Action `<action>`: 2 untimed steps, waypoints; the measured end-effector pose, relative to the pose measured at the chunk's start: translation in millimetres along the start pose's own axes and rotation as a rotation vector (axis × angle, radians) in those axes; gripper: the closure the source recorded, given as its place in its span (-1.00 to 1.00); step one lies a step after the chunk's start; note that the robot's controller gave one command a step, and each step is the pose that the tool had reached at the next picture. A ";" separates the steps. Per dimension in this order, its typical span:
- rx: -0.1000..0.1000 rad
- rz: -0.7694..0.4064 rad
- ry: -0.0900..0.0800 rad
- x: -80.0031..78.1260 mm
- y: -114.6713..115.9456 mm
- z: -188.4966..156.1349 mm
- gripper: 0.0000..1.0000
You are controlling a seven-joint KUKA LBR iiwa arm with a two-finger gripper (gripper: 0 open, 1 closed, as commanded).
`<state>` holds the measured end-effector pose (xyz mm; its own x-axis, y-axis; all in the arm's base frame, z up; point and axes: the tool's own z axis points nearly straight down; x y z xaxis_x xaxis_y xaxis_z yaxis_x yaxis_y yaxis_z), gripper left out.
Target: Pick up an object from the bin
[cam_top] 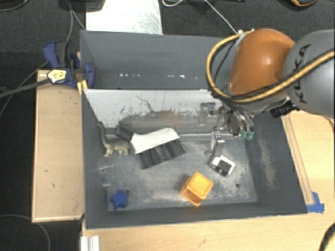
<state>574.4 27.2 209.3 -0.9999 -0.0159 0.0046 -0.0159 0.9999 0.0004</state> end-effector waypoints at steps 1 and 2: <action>0.000 0.000 -0.005 -0.5 0.0 -3.0 -1.00; 0.000 -0.212 0.000 71.0 0.1 -43.8 -1.00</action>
Offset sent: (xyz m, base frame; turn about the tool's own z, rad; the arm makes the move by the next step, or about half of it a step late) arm -0.0759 -0.0012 0.0472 -0.2301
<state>503.6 26.1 253.5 -0.9741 -0.2262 0.0048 -0.2262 0.9741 0.0017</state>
